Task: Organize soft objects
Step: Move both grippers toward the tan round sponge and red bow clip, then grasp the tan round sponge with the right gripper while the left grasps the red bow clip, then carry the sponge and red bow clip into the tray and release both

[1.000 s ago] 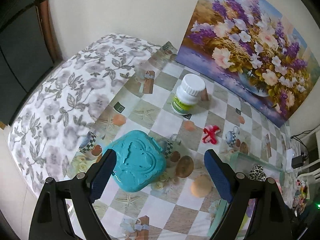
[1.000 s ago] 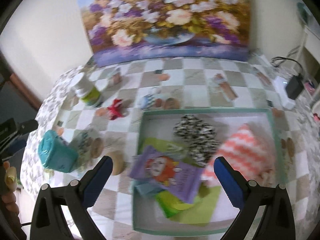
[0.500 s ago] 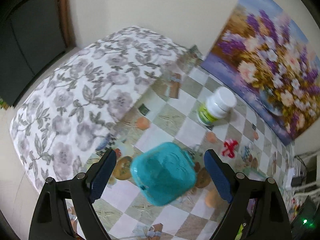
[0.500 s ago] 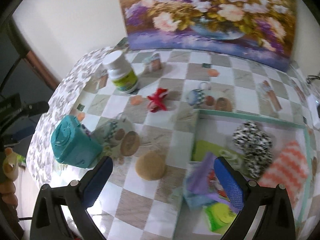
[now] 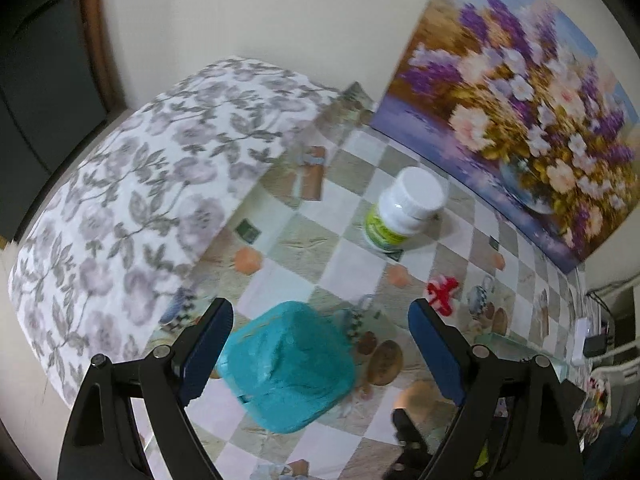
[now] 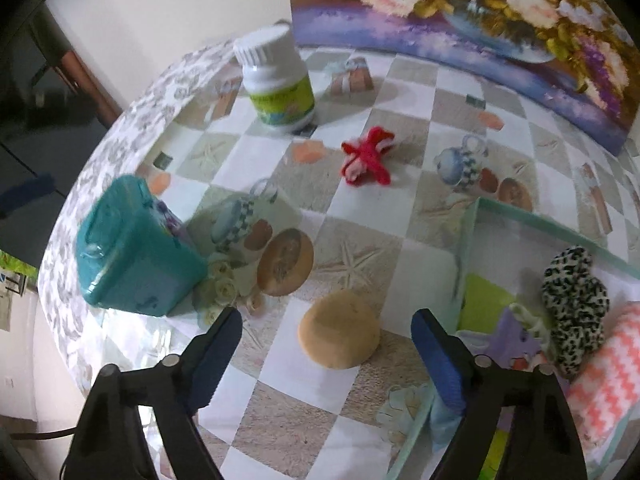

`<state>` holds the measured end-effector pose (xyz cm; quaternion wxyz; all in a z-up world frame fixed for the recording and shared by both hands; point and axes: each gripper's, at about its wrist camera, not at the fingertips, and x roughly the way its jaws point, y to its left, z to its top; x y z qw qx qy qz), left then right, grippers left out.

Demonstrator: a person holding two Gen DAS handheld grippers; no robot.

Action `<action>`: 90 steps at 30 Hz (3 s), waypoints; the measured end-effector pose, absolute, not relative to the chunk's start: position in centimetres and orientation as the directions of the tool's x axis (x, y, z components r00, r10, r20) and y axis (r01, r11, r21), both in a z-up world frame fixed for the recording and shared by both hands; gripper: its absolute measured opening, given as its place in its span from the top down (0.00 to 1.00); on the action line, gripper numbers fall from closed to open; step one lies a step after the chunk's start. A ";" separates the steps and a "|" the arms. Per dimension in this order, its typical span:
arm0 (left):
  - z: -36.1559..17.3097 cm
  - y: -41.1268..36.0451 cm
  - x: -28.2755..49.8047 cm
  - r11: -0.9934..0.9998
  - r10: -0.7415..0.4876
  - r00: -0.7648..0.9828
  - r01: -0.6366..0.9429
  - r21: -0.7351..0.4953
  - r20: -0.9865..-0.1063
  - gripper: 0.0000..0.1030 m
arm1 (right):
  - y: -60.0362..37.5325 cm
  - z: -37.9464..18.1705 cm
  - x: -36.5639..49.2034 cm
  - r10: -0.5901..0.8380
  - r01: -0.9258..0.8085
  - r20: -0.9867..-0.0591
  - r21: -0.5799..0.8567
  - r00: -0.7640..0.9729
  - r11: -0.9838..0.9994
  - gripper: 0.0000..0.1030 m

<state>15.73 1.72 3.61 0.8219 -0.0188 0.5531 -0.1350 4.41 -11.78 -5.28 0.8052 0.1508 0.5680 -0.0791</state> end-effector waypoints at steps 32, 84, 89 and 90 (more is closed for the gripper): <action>-1.7 -9.6 16.1 0.902 -0.271 0.196 0.393 -0.178 -0.942 0.13 | -14.7 -7.5 3.4 0.086 0.359 -0.949 0.198 0.305 0.912 0.48; 2.2 -6.9 13.7 0.861 -0.352 0.236 0.462 -0.214 -0.906 0.79 | -15.7 -0.7 -1.2 0.079 0.415 -0.878 0.301 0.473 0.858 0.49; 3.6 -5.6 11.1 0.862 -0.372 0.264 0.455 -0.226 -0.890 0.79 | -15.3 0.7 -2.8 0.054 0.417 -0.864 0.295 0.501 0.860 0.49; 3.8 -5.4 10.7 0.862 -0.374 0.270 0.455 -0.224 -0.887 0.79 | -15.2 0.9 -3.2 0.049 0.419 -0.862 0.295 0.505 0.859 0.49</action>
